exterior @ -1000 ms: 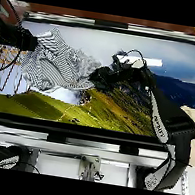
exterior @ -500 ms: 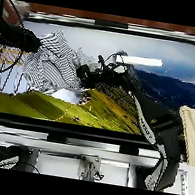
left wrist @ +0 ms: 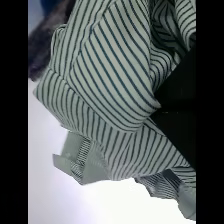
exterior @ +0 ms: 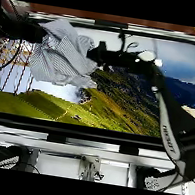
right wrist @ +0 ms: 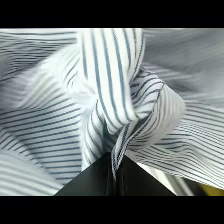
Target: Fold the shirts.
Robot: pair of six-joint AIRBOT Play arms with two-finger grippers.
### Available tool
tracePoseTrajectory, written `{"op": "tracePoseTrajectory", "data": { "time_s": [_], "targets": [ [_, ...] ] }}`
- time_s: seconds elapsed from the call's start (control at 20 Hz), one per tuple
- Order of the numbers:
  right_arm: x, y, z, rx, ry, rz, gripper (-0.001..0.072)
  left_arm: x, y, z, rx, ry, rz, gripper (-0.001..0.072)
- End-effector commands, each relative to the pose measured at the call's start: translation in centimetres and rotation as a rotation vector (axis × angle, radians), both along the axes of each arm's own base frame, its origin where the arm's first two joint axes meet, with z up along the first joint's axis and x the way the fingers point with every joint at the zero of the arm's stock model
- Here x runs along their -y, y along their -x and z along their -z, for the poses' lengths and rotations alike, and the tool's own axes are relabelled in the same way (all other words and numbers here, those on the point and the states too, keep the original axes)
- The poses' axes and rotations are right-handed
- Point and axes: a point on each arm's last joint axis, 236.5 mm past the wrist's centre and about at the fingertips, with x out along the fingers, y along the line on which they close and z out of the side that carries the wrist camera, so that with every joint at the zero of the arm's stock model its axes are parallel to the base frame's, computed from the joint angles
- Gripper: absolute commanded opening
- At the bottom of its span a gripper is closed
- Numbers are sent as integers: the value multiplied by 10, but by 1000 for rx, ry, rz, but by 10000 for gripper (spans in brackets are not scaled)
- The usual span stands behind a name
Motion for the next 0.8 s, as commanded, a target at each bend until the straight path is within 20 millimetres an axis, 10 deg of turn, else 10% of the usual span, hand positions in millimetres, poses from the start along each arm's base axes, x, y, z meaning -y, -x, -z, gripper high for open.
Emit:
{"op": "tracePoseTrajectory", "data": {
  "time_s": [0.0,0.2,0.4,0.55,0.75],
  "targets": [
    [76,13,-99,305,85,157,85,53,7,-75,195,293,137,53],
    [145,89,-248,766,132,393,85,95,63,-200,478,676,326,53],
    [190,174,-336,1051,210,601,85,102,106,-243,610,679,421,53],
    [204,182,-315,936,304,628,85,98,90,-213,584,513,398,53],
    [200,146,-187,524,587,408,86,68,28,-93,220,281,223,53]
  ]
}}
